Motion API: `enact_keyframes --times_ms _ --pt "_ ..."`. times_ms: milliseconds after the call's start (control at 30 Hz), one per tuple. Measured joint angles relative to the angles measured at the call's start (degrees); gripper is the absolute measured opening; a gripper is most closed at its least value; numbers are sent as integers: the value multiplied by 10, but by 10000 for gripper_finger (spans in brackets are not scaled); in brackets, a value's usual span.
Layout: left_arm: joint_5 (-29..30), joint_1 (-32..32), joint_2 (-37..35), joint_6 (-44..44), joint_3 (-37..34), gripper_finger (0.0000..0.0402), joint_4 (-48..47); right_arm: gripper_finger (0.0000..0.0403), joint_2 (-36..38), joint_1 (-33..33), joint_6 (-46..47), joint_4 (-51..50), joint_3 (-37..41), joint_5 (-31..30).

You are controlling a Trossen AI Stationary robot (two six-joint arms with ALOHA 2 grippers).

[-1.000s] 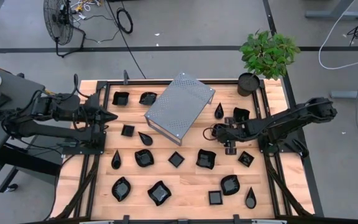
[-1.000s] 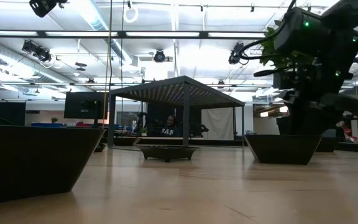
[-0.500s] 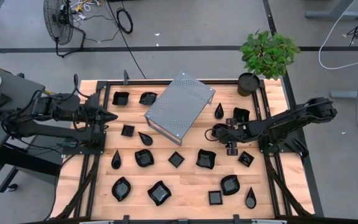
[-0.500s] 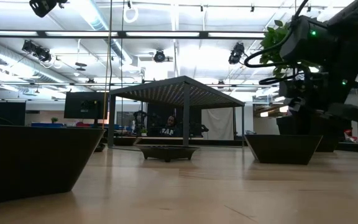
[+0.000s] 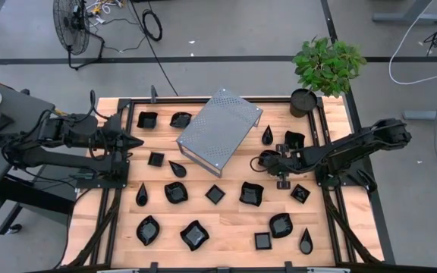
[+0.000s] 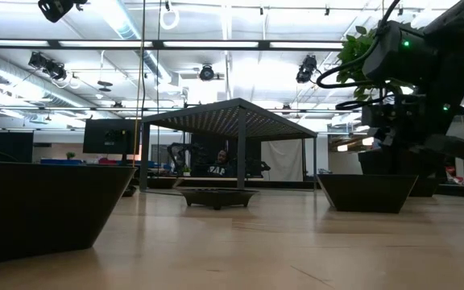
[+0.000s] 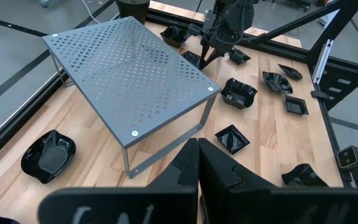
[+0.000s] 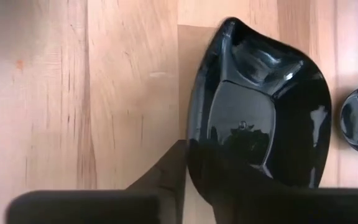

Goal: Pick & Place Mini shaped plates
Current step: Put the black leaf shaped plate on the shelf

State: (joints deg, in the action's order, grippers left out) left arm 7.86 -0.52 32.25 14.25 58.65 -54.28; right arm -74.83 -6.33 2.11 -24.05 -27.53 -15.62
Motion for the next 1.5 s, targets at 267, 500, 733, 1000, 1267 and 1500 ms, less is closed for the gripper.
enact_keyframes --times_ms 267,500,733,1000,1267,1500 --pt "0 0 0 0 0 5 0 5 0 0 3 5 0 -4" --pt "0 0 0 0 0 5 0 2 0 0 31 -9 -37 4" --pt "0 0 0 0 0 5 0 1 0 -1 30 -92 -115 4" --pt "-1 0 0 0 0 5 0 1 0 -1 72 -215 -227 2" --pt "-1 0 0 -15 0 5 0 0 0 9 137 -319 -370 -4" --pt "0 0 0 -20 0 5 0 0 0 58 165 -341 -452 -5"
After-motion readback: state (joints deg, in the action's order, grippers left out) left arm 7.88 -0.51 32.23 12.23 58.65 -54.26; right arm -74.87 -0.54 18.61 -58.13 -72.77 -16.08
